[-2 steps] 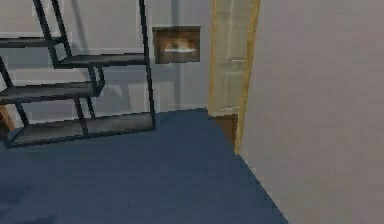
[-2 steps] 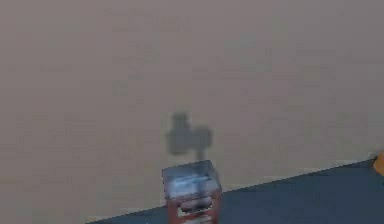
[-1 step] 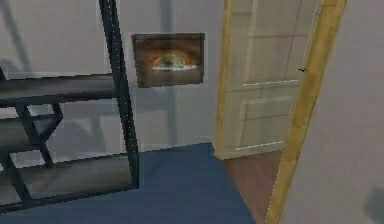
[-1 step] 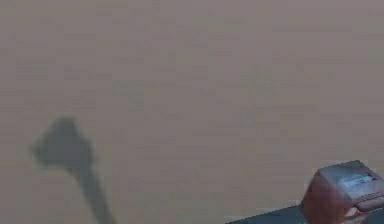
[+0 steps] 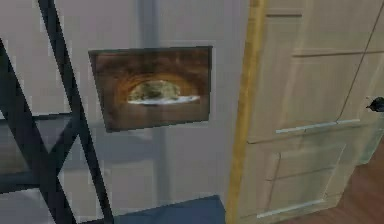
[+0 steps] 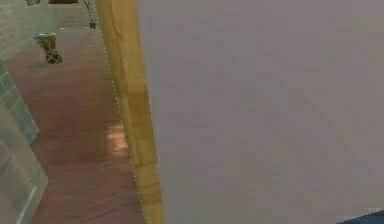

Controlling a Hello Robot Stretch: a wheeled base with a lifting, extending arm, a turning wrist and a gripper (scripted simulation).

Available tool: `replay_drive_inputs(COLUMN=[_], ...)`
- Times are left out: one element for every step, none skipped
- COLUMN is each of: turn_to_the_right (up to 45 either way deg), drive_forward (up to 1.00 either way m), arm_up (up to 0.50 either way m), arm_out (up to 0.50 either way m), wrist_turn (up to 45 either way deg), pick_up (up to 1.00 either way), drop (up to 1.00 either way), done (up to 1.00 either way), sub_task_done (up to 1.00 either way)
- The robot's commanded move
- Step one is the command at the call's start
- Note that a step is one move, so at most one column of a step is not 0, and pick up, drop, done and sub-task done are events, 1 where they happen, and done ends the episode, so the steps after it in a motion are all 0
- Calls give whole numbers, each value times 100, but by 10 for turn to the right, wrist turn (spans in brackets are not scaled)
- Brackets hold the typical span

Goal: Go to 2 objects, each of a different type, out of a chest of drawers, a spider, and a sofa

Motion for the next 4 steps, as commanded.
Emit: replay_drive_inputs(turn_to_the_right=[270,0,450,0], drive_forward=[0,60,0,30], arm_up=[0,0,0,0], arm_out=[0,0,0,0], wrist_turn=[0,0,0,0], pick_up=[0,0,0,0], drop=[0,0,0,0], done=[0,0,0,0], sub_task_done=[0,0,0,0])
